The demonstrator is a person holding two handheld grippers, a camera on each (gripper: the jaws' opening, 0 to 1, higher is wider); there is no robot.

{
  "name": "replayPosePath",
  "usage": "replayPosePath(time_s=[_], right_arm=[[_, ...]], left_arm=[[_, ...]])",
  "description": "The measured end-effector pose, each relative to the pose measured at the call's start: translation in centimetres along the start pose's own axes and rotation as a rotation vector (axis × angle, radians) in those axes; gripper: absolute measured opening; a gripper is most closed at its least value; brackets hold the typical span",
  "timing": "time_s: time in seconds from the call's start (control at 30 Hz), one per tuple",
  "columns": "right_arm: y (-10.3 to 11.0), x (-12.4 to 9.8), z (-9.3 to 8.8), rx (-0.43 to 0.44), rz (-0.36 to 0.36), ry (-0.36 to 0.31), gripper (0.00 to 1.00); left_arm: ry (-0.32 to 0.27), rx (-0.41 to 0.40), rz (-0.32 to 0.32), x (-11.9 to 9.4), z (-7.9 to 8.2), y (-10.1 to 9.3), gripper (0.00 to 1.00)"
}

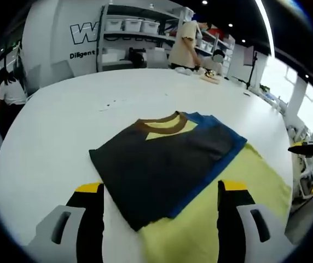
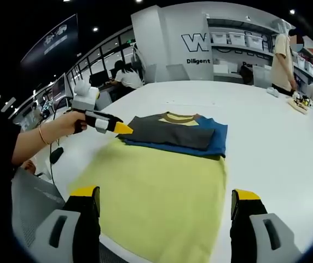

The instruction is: Fold the garment on the visible template until the final outline fits inside the template.

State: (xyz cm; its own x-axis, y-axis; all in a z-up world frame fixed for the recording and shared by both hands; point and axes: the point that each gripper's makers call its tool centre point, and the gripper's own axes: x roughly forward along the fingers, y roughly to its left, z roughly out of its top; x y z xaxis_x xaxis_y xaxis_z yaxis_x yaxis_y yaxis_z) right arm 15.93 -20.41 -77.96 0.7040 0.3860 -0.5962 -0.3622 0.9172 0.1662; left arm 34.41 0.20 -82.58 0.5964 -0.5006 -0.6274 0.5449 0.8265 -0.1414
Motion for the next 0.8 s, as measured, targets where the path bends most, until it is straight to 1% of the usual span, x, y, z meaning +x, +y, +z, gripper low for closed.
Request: replayPosePath(time_s=[0.07, 0.17, 0.23, 0.33, 0.43, 0.57, 0.7, 0.8], right_arm=[[0.0, 0.0, 0.0, 0.001, 0.0, 0.0, 0.99], [-0.1, 0.0, -0.1, 0.006, -0.002, 0.003, 0.99], [-0.1, 0.0, -0.1, 0.006, -0.003, 0.002, 0.99], [-0.1, 0.0, -0.1, 0.007, -0.005, 0.003, 0.99], [-0.1, 0.0, -0.2, 0.005, -0.005, 0.007, 0.99], [0.0, 0.0, -0.3, 0.001, -0.008, 0.011, 0.99], [-0.2, 0.0, -0.1, 0.008, -0.018, 0.004, 0.99], [-0.2, 0.0, -0.1, 0.006, -0.019, 0.005, 0.99]], left_arm=[[-0.005, -0.011, 0.006, -0.3, -0.4, 0.5, 0.78], [-0.016, -0.018, 0.018, -0.6, -0.8, 1.0, 0.66], [0.004, -0.021, 0.03, -0.7, -1.5, 1.4, 0.63], [0.017, -0.028, 0.044, -0.7, -2.4, 1.6, 0.6], [0.036, -0.024, 0.051, -0.7, -3.3, 1.8, 0.5], [0.048, -0.024, 0.049, -0.7, -3.9, 2.0, 0.42], [0.063, 0.0, 0.058, -0.8, -4.4, 2.1, 0.33], [0.08, 0.02, 0.073, -0.8, -5.0, 2.5, 0.22]])
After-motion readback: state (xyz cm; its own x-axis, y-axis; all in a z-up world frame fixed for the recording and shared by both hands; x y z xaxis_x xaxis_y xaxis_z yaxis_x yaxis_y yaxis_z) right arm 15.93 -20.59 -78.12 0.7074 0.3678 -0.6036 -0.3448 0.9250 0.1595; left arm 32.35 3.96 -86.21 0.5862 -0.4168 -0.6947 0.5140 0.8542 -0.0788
